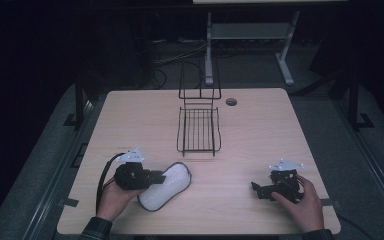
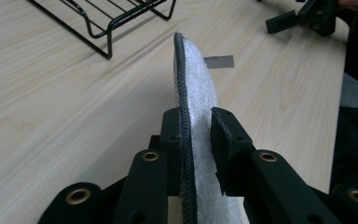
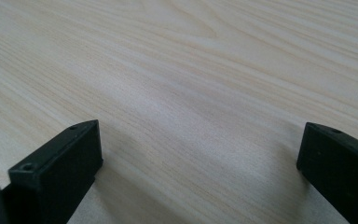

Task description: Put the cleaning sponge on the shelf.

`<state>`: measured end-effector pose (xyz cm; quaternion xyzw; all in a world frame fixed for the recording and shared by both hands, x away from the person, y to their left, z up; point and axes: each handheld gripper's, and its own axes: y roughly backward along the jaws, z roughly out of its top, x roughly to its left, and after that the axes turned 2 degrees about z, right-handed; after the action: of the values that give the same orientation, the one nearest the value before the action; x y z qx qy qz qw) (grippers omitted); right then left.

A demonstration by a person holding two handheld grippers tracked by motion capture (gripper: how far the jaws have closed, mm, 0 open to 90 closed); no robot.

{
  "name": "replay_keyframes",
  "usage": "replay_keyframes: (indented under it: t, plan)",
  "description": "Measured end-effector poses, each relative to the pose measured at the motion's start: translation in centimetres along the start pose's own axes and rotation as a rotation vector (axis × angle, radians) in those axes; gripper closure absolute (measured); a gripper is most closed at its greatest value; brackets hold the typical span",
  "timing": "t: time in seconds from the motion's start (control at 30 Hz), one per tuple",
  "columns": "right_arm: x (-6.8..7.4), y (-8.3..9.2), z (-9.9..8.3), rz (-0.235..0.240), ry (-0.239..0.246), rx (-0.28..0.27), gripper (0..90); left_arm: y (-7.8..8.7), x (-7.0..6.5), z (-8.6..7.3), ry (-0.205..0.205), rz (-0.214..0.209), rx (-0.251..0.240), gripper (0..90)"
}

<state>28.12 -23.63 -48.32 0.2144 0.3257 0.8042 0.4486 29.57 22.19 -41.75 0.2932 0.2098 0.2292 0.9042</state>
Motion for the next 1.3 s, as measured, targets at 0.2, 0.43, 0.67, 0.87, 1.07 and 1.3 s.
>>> replay_keyframes:
  t: [0.2, 0.43, 0.67, 0.87, 1.07, 1.3]
  plan:
    - [0.0, 0.0, 0.0, 0.0, 0.001, 0.0, 0.0, 0.3, -0.2, 0.2, -0.012, -0.012, -0.015, 77.9]
    - [0.0, 0.0, 0.0, -0.001, 0.0, 0.001, 0.0, 0.6, -0.3, 0.6, -0.006, -0.024, -0.037, 78.2]
    - [0.0, 0.0, 0.0, -0.001, -0.002, 0.001, 0.0, 0.9, -0.3, 1.3, -0.024, -0.012, -0.032, 77.9]
    - [0.0, 0.0, 0.0, -0.001, -0.003, 0.001, 0.0, 1.1, -0.1, 2.4, -0.024, -0.014, -0.041, 77.9]
    - [0.0, 0.0, 0.0, -0.001, -0.003, 0.001, 0.0, 1.3, 0.4, 3.7, -0.028, -0.009, -0.061, 77.8]
    - [0.0, 0.0, 0.0, -0.001, -0.002, 0.001, 0.0, 0.8, 1.2, 4.9, -0.023, -0.019, -0.077, 77.7]
